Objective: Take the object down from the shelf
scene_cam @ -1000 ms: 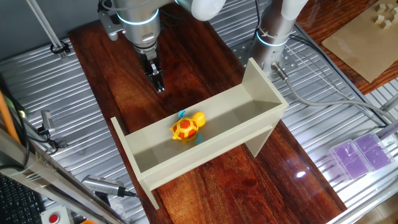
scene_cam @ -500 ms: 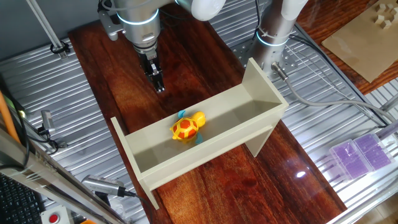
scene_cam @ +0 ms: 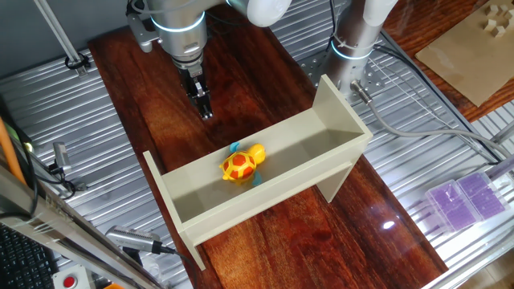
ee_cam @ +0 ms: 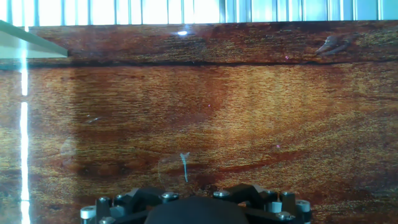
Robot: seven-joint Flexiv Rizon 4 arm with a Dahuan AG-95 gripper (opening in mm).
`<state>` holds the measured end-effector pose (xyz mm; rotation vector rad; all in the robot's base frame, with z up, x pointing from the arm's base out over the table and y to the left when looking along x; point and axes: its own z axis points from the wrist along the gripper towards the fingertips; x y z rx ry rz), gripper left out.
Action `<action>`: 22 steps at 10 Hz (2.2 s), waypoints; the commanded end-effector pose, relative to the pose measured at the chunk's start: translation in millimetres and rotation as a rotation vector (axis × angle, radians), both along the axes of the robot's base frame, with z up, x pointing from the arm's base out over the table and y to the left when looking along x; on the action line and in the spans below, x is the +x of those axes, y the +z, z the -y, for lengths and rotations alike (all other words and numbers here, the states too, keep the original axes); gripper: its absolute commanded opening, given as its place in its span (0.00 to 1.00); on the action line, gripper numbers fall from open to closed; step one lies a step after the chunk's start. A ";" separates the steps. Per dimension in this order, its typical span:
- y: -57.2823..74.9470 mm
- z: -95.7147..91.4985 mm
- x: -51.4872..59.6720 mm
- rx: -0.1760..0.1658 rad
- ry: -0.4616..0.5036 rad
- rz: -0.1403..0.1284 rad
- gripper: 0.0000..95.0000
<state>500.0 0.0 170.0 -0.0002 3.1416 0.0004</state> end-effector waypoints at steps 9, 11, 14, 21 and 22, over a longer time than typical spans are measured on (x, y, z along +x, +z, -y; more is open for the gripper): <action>0.0 0.0 0.0 0.025 0.051 0.018 0.00; 0.0 0.0 0.0 0.024 0.052 0.017 0.00; 0.0 0.0 0.0 0.025 0.049 0.018 0.00; 1.0 -0.1 -1.5 0.025 0.047 0.014 0.00; 4.9 -0.9 -2.3 0.027 0.041 0.016 0.00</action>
